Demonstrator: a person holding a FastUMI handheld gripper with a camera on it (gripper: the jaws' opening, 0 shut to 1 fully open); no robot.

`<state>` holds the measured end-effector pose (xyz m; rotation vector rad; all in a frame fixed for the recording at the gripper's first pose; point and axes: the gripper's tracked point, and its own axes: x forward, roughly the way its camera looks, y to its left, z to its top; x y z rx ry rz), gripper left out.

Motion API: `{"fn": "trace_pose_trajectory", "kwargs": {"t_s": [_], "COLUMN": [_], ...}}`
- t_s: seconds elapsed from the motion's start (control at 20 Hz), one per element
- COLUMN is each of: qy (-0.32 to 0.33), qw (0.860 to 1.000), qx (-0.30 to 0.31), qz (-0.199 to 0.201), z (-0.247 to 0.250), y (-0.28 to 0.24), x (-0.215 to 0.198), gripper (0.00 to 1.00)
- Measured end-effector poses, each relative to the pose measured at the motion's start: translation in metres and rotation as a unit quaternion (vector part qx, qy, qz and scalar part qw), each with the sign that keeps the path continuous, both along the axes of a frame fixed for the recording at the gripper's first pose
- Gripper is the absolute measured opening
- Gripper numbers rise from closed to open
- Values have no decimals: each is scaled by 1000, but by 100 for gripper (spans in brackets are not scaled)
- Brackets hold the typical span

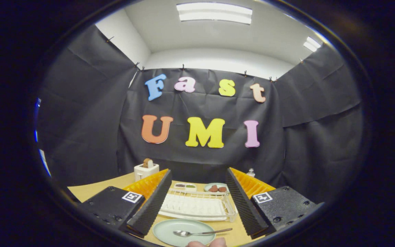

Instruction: Take the plate from the dish rack, then take the spoon from the basket and place it into the plate.

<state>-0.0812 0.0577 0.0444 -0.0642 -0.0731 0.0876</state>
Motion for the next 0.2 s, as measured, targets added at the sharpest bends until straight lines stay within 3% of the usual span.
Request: {"fn": "trace_pose_trajectory", "kwargs": {"t_s": [0.2], "qy": [5], "qw": [1000], "qx": [20], "qz": [-17], "z": [3], "y": [-12], "x": [6], "gripper": [100]}}
